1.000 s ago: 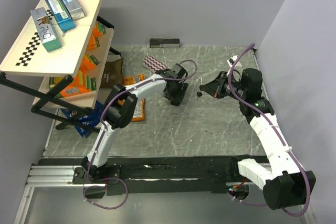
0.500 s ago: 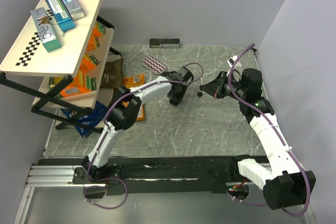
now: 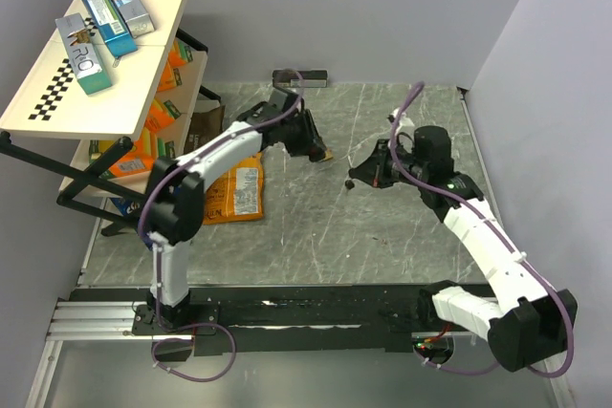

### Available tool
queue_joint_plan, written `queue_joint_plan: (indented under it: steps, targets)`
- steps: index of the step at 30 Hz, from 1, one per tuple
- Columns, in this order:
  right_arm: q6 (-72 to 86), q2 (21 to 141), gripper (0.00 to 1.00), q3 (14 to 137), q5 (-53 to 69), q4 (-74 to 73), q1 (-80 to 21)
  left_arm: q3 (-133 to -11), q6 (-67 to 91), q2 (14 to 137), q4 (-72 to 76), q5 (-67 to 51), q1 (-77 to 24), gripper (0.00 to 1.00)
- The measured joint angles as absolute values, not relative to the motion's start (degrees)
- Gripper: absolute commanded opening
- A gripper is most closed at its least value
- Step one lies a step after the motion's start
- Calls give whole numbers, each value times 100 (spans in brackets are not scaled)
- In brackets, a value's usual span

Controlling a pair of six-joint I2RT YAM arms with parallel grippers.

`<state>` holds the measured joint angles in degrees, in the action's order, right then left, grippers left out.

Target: Unlock with the key

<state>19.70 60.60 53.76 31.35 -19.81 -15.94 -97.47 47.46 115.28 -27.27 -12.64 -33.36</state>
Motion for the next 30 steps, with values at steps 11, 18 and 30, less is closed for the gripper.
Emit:
queue_joint_plan:
  steps: [11, 18, 30]
  targets:
    - [1966, 6820, 0, 5743, 3103, -2237, -1881, -8342, 6233, 10309, -1297, -1800, -3516, 1]
    - [1968, 7284, 0, 6014, 3114, -2432, -2043, -8121, 6420, 10309, -1293, -1828, -3592, 1]
    - [1957, 7830, 0, 6263, 3190, -2770, -2073, -8134, 6436, 10309, -1271, -1837, -3610, 1]
